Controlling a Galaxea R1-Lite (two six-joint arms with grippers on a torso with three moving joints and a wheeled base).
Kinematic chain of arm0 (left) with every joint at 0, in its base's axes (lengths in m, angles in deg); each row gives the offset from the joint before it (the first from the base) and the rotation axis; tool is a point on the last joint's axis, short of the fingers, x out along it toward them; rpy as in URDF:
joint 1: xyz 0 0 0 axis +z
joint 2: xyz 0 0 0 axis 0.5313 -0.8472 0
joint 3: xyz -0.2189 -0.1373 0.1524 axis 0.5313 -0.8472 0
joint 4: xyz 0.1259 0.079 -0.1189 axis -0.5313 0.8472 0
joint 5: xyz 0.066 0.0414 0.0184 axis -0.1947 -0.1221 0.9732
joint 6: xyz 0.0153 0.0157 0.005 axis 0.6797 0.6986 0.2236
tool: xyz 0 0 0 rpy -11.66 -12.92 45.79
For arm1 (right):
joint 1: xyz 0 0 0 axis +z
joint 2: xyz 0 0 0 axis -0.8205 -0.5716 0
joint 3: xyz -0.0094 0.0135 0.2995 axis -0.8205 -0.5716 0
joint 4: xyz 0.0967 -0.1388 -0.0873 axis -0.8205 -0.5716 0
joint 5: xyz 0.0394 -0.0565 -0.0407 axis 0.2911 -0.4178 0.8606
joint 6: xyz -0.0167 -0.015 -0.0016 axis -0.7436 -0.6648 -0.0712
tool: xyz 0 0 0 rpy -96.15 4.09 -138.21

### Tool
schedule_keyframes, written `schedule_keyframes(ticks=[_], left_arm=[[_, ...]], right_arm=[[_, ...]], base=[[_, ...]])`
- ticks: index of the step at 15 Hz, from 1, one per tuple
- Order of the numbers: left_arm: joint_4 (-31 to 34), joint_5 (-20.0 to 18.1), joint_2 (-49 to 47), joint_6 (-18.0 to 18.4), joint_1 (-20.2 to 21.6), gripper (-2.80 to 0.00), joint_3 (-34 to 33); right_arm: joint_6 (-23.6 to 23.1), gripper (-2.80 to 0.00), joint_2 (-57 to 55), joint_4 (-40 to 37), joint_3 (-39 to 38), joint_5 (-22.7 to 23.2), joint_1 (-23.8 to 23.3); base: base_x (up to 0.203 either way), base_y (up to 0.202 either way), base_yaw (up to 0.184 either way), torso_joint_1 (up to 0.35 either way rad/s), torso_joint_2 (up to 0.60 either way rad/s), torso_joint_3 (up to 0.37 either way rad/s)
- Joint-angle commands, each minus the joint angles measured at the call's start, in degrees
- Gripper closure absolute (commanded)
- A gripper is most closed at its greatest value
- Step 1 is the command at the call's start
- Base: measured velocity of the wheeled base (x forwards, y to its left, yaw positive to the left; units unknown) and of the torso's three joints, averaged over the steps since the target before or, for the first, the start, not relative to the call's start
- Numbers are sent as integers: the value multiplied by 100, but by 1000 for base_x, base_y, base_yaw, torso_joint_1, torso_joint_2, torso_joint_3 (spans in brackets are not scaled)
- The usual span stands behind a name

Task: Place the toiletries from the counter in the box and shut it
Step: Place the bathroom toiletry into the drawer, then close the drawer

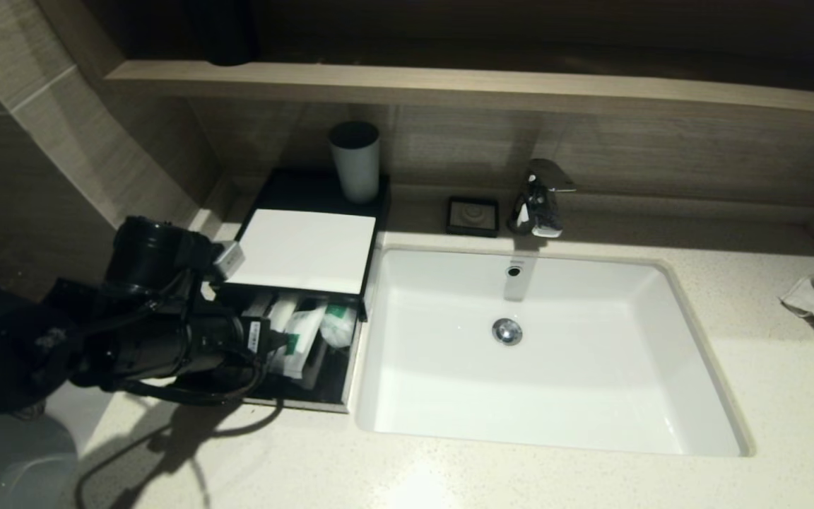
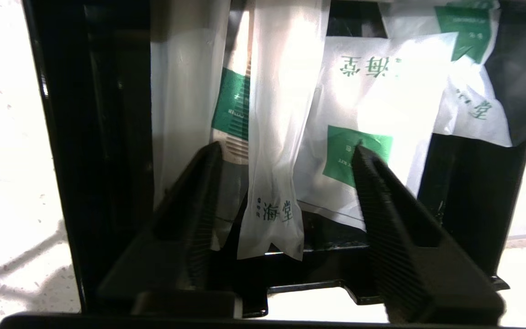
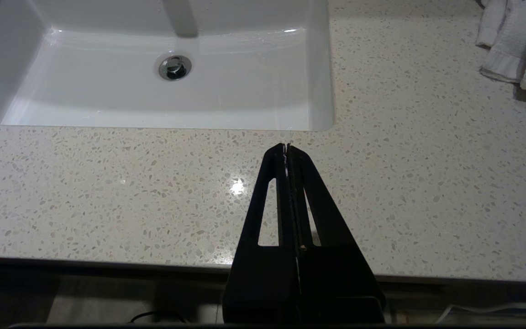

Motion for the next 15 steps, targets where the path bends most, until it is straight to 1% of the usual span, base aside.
schedule_keyframes(ticks=[1, 6, 9, 10, 12, 13, 15], left_arm=[[-32, 3, 194, -9, 7, -280, 4], [31, 27, 918, -13, 10, -280, -47], [574, 40, 1427, -41, 17, -280, -93], [663, 132, 1600, -54, 23, -280, -114], [800, 504, 1887, -54, 19, -280, -132], [943, 594, 2052, -52, 17, 0, -166], [1270, 615, 2409, -57, 16, 0, -351]], right_arm=[[0, 0, 0, -1, 0, -2, 0], [0, 0, 0, 7, 0, -2, 0], [0, 0, 0, -1, 0, -2, 0], [0, 0, 0, -1, 0, -2, 0], [0, 0, 0, -1, 0, -2, 0], [0, 0, 0, -1, 0, -2, 0], [0, 0, 0, -1, 0, -2, 0]], base=[[0, 0, 0, 0, 0, 0], [0, 0, 0, 0, 0, 0], [0, 0, 0, 0, 0, 0], [0, 0, 0, 0, 0, 0], [0, 0, 0, 0, 0, 0], [0, 0, 0, 0, 0, 0], [0, 0, 0, 0, 0, 0]])
